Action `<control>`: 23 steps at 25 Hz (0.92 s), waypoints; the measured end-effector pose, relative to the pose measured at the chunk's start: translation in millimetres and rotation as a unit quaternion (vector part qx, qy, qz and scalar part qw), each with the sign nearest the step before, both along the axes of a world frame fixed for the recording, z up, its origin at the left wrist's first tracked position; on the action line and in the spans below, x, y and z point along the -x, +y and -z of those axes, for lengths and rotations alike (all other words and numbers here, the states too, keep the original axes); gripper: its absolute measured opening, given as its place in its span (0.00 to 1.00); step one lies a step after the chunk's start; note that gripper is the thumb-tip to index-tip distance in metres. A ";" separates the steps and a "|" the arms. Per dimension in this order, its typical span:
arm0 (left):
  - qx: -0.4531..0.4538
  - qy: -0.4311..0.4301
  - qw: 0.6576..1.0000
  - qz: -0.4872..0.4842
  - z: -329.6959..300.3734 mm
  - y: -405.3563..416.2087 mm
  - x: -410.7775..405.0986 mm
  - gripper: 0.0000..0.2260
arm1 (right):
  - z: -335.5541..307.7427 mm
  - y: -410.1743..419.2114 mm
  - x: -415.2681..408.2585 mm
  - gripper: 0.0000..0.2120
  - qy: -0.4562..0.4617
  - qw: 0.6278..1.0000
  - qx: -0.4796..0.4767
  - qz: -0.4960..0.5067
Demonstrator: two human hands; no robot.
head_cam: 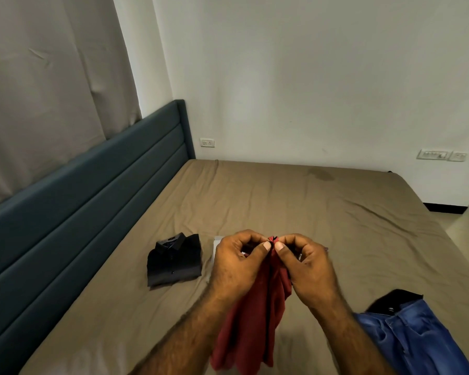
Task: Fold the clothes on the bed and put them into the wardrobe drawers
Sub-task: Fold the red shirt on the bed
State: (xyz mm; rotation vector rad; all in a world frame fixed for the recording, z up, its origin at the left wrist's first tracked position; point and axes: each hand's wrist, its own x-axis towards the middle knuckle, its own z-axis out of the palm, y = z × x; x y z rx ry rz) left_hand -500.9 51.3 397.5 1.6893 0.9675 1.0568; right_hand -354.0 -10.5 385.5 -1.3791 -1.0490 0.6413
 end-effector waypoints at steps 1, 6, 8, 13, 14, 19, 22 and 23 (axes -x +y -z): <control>-0.007 0.006 1.000 -0.006 -1.0 -1.5 -0.4 0.04 | -1.3 -1.7 0.4 0.05 -0.017 1.000 -0.007 0.004; -0.024 0.020 0.999 -0.010 -10.6 -11.9 -3.6 0.05 | -7.8 -8.0 -1.2 0.04 0.113 0.992 0.036 -0.028; -0.011 0.025 1.000 -0.013 -10.6 -12.0 -2.5 0.05 | -11.5 -9.6 -4.9 0.07 0.209 0.973 0.076 -0.068; 0.005 0.050 0.998 -0.047 -2.7 -6.0 2.3 0.07 | -15.8 -13.8 -12.8 0.09 0.448 0.889 0.045 -0.088; -0.004 0.058 0.997 -0.050 -1.9 -5.7 2.4 0.07 | -14.8 -13.8 -12.0 0.10 0.443 0.891 0.049 -0.084; -0.027 0.062 0.997 -0.027 1.6 -14.1 -5.8 0.07 | -8.0 -16.3 -7.3 0.13 0.355 0.929 0.053 -0.094; -0.021 0.039 0.999 -0.015 0.6 -13.4 -10.6 0.06 | -2.2 -12.5 -6.7 0.10 0.178 0.982 0.052 -0.029; -0.021 0.030 0.999 -0.007 -0.6 -14.8 -12.5 0.06 | 0.9 -13.0 -6.2 0.09 0.107 0.993 0.043 0.001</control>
